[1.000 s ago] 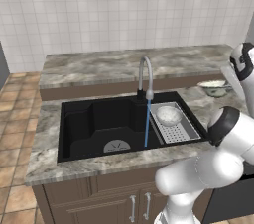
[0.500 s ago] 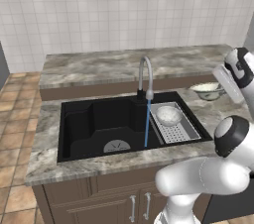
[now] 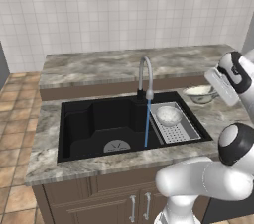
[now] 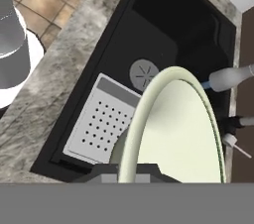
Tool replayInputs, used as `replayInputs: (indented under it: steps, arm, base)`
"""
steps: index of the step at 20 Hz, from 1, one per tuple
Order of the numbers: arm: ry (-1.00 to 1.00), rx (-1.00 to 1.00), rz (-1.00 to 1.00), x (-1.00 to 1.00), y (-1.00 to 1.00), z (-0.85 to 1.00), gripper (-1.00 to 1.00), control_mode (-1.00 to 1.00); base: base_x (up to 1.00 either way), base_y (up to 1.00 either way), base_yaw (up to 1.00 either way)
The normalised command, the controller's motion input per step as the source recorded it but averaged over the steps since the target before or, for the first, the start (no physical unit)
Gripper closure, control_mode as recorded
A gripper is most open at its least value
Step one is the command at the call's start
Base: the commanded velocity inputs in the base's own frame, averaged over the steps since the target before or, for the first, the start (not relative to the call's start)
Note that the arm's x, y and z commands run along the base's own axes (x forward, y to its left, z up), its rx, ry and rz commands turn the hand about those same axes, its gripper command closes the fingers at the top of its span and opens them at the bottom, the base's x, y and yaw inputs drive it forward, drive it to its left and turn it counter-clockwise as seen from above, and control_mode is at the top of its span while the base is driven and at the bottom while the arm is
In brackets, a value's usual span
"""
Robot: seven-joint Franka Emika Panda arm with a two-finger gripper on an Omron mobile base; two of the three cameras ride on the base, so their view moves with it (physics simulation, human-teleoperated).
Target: Rinse each bowl for a few seconds and place them down in the sink or on the counter.
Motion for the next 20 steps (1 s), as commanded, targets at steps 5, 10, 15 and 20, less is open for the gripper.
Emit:
replayInputs:
  steps: [5,10,15,20]
  arm:
    - [0.0,0.0,0.06,0.0,0.27,-0.07,1.0,-1.0]
    - [0.0,0.0,0.07,0.0,0.2,-0.07,1.0,-1.0]
    - [0.0,0.0,0.07,0.0,0.11,-0.08,1.0,-1.0]
    - [0.0,0.0,0.07,0.0,0.14,-0.12,1.0,-1.0]
  base:
    - [0.0,0.0,0.0]
    - [0.0,0.0,0.0]
    - [0.0,0.0,0.0]
    - [0.0,0.0,0.0]
